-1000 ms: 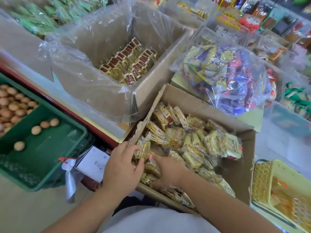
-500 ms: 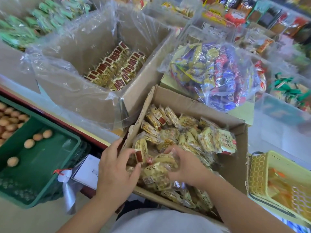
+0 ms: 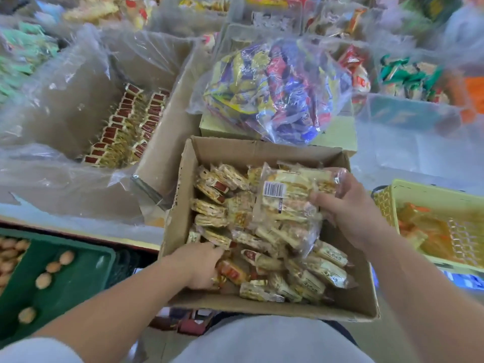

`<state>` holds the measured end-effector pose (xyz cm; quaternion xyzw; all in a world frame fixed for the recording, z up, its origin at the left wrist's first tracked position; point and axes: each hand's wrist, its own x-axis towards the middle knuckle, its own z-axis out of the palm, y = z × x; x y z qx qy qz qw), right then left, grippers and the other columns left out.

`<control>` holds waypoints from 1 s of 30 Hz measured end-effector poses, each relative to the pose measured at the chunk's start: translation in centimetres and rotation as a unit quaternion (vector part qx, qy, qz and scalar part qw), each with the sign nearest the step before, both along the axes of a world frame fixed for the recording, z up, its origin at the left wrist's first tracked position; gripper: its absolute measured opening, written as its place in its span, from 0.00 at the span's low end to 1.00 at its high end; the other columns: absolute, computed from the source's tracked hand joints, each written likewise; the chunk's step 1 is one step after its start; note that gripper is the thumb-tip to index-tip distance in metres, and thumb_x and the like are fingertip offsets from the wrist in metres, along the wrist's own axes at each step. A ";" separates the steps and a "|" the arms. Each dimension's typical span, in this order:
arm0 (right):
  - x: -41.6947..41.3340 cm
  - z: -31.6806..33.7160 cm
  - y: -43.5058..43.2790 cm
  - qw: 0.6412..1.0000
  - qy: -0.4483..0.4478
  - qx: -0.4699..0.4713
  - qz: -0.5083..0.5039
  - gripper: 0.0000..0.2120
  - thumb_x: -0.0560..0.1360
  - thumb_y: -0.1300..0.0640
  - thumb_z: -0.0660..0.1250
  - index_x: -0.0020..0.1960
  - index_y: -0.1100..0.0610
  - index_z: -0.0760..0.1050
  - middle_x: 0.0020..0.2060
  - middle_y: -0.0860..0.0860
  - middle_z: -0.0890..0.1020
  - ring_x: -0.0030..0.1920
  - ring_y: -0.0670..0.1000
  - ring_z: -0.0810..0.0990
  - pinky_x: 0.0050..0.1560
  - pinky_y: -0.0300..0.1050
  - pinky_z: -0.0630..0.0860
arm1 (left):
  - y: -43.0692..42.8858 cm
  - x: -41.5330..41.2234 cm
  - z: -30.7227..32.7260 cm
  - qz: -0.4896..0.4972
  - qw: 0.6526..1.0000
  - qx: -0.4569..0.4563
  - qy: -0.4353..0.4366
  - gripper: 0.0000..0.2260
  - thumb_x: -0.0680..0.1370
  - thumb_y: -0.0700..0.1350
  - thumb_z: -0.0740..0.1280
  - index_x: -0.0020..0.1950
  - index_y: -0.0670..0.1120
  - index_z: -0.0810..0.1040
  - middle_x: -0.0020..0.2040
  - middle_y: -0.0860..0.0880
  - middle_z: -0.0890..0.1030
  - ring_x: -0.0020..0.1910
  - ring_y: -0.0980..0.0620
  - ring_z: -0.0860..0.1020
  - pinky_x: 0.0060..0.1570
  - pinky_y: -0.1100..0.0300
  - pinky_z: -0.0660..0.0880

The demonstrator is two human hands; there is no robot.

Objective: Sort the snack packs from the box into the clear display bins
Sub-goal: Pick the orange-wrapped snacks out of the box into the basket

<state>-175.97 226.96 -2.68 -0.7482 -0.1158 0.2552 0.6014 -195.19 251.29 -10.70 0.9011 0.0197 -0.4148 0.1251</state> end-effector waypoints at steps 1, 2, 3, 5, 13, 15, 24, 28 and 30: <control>0.4 0.0 -0.1 0.999 -0.030 -0.011 -0.009 0.19 0.70 0.60 0.79 0.56 0.51 0.75 0.34 0.41 0.83 0.32 0.38 0.80 0.32 0.31 0.74 | 0.0 0.8 -0.3 -0.004 1.000 0.000 -0.010 0.30 0.77 0.53 0.70 0.76 0.47 0.66 0.69 0.44 0.73 0.63 0.42 0.76 0.63 0.48 0.76; 0.6 0.0 -0.1 0.998 -0.054 -0.018 -0.020 0.19 0.71 0.60 0.79 0.56 0.50 0.75 0.32 0.41 0.82 0.30 0.37 0.77 0.31 0.29 0.72 | 0.0 1.7 -0.6 -0.012 1.000 0.002 -0.020 0.30 0.76 0.52 0.71 0.75 0.46 0.66 0.68 0.43 0.73 0.62 0.42 0.76 0.62 0.49 0.76; 0.7 -0.1 -0.2 0.996 -0.073 -0.032 -0.033 0.19 0.71 0.58 0.79 0.57 0.49 0.75 0.31 0.44 0.79 0.28 0.38 0.74 0.30 0.28 0.71 | -0.2 2.5 -0.9 -0.026 0.999 0.007 -0.023 0.31 0.74 0.51 0.73 0.74 0.46 0.67 0.67 0.43 0.73 0.62 0.42 0.76 0.60 0.50 0.76; 0.5 -0.7 -0.2 0.988 -0.110 -0.090 -0.065 0.23 0.70 0.51 0.79 0.60 0.45 0.73 0.31 0.48 0.69 0.26 0.40 0.66 0.27 0.30 0.66 | -0.6 3.7 -1.5 -0.073 0.997 0.033 -0.012 0.36 0.71 0.54 0.78 0.73 0.45 0.67 0.65 0.42 0.73 0.61 0.41 0.76 0.58 0.50 0.76; -1.9 -4.4 -1.4 0.966 -0.143 -0.198 -0.088 0.44 0.68 0.36 0.75 0.75 0.37 0.52 0.57 0.45 0.75 0.52 0.44 0.76 0.47 0.40 0.73 | -2.1 3.1 -5.2 -0.255 0.962 0.083 -0.047 0.44 0.70 0.61 0.77 0.79 0.48 0.62 0.69 0.41 0.72 0.65 0.40 0.73 0.65 0.48 0.69; -2.7 -4.6 -1.3 0.958 -0.174 -0.206 -0.098 0.44 0.71 0.38 0.73 0.77 0.37 0.50 0.71 0.47 0.68 0.63 0.46 0.72 0.57 0.43 0.71 | -2.1 3.1 -5.8 -0.276 0.955 0.094 -0.045 0.44 0.69 0.59 0.78 0.79 0.49 0.62 0.70 0.41 0.71 0.64 0.40 0.73 0.64 0.47 0.70; -6.3 -2.3 0.5 0.903 -0.303 -0.297 -0.065 0.38 0.75 0.39 0.69 0.79 0.46 0.56 0.76 0.56 0.58 0.75 0.60 0.59 0.74 0.62 0.60 | -1.5 3.2 -6.5 -0.196 0.976 0.052 0.085 0.30 0.68 0.57 0.78 0.67 0.51 0.77 0.56 0.49 0.83 0.47 0.49 0.77 0.44 0.55 0.75; -8.6 -1.5 0.4 0.884 -0.381 -0.266 -0.051 0.28 0.75 0.46 0.71 0.72 0.52 0.70 0.68 0.55 0.71 0.68 0.57 0.68 0.70 0.52 0.62 | -1.1 3.9 -5.9 -0.105 0.980 -0.015 0.167 0.37 0.67 0.53 0.78 0.75 0.52 0.71 0.55 0.51 0.78 0.50 0.50 0.76 0.45 0.56 0.74; -9.4 -1.5 0.0 0.900 -0.388 -0.199 -0.009 0.18 0.76 0.50 0.71 0.64 0.54 0.77 0.54 0.51 0.80 0.55 0.51 0.76 0.60 0.45 0.73 | -1.0 4.3 -5.6 -0.095 0.976 -0.030 0.192 0.35 0.66 0.54 0.77 0.72 0.54 0.73 0.54 0.53 0.77 0.50 0.51 0.77 0.47 0.56 0.76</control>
